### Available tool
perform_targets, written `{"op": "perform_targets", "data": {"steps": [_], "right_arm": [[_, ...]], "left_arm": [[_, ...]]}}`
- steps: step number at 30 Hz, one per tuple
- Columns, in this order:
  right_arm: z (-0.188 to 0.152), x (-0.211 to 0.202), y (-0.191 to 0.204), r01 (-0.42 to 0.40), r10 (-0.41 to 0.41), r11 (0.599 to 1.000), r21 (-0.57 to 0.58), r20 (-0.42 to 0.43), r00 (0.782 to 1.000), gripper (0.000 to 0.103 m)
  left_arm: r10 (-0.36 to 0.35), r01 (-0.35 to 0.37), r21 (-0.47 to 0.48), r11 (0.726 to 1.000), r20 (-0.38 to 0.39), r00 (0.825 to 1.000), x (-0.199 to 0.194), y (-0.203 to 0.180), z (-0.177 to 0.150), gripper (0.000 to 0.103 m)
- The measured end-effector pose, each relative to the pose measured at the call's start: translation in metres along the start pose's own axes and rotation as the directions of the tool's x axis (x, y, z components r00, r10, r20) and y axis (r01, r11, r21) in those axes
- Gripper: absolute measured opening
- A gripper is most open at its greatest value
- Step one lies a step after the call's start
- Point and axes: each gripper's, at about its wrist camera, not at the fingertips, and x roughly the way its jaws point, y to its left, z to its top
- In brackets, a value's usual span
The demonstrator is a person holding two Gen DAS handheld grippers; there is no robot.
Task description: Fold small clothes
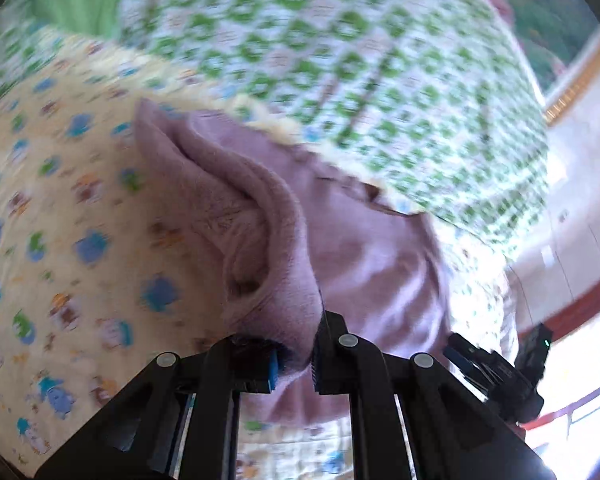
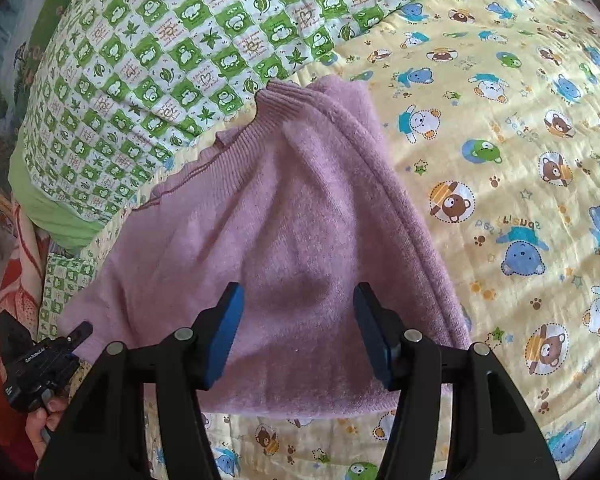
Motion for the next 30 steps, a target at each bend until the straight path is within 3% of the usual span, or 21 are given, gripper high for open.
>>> {"op": "perform_targets", "data": {"steps": [5,8,13,17,26,30], "right_arm": [[0.008,-0.01,0.001,-0.022,0.023,1.0,-0.009,0.019,1.0,0.058],[0.017,-0.009,0.002,-0.047,0.048,0.999,-0.014,0.019,0.999,0.058],[0.035,0.011,0.016,-0.113,0.112,0.992,-0.049,-0.027,0.993,0.058],[0.047,0.04,0.039,-0.191,0.181,0.977,-0.1,-0.097,0.979,0.059],[0.067,0.106,0.077,-0.284,0.251,0.948,-0.142,-0.211,0.945,0.062],[0.073,0.136,0.086,-0.334,0.301,0.938,-0.093,-0.262,0.917,0.061]], "left_arm": [[-0.12,0.136,0.197,0.971,-0.094,0.988,0.031,-0.07,-0.018,0.01],[-0.118,0.168,0.262,0.95,-0.197,0.973,0.065,-0.09,-0.042,0.01],[-0.092,0.16,0.224,0.961,-0.284,0.954,0.101,-0.083,-0.06,0.01],[-0.107,0.17,0.202,0.964,-0.291,0.951,0.103,-0.078,-0.057,0.01],[-0.129,0.187,0.178,0.966,-0.292,0.948,0.096,-0.069,-0.056,0.01],[-0.119,0.177,0.177,0.968,-0.299,0.947,0.095,-0.065,-0.058,0.01]]}}
